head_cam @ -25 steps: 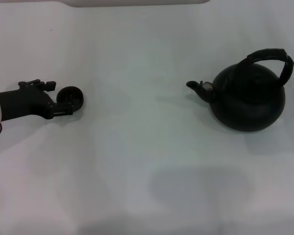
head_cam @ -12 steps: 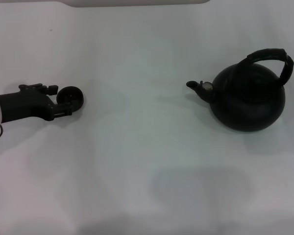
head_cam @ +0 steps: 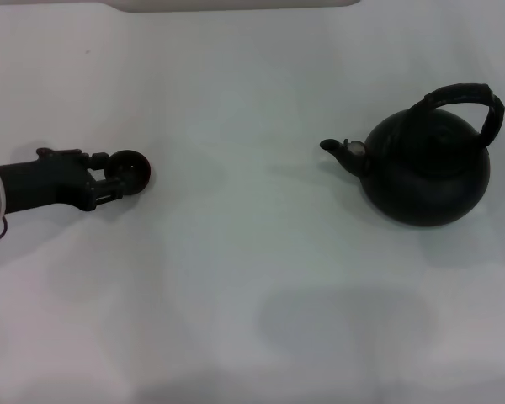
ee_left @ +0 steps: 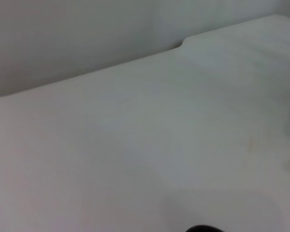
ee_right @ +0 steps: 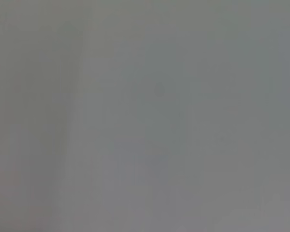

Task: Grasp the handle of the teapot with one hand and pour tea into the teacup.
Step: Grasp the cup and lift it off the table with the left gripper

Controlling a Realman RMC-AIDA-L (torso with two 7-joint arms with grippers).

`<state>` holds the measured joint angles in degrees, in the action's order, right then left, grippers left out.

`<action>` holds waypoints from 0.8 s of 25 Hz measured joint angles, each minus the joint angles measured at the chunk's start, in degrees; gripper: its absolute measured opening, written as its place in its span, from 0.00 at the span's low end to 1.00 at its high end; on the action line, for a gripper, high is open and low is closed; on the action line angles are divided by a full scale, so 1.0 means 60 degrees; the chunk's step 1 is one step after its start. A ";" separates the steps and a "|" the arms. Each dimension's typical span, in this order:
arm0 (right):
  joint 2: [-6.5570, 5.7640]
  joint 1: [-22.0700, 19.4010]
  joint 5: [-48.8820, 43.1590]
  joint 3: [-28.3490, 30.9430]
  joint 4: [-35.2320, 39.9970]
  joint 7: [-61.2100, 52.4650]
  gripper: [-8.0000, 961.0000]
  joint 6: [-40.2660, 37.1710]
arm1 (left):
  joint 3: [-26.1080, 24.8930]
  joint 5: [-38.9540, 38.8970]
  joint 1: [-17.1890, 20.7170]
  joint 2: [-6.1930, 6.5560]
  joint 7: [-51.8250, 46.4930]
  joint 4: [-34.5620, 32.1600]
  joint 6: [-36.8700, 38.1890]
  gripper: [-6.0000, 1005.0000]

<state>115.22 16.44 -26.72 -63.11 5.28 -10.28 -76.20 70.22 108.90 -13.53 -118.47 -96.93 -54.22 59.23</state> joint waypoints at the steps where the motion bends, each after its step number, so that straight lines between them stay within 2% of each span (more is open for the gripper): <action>1: 0.0000 0.0000 0.0000 0.0000 -0.0001 0.0000 0.91 0.0000 | 0.0001 0.0000 -0.0001 0.0000 0.0005 -0.0061 0.0058 0.54; 9: 0.0000 -0.0001 0.0001 0.0000 -0.0001 0.0000 0.91 0.0043 | 0.0000 0.0000 0.0031 -0.0015 0.0044 -0.0486 0.0369 0.53; 20: 0.0000 -0.0014 0.0001 0.0028 -0.0020 0.0000 0.91 0.0008 | -0.0080 0.0004 0.0051 -0.0003 0.0043 -0.0467 0.0353 0.62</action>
<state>115.22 16.35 -26.72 -62.94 5.16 -10.28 -76.15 69.74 108.92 -13.22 -118.49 -96.66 -57.02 61.35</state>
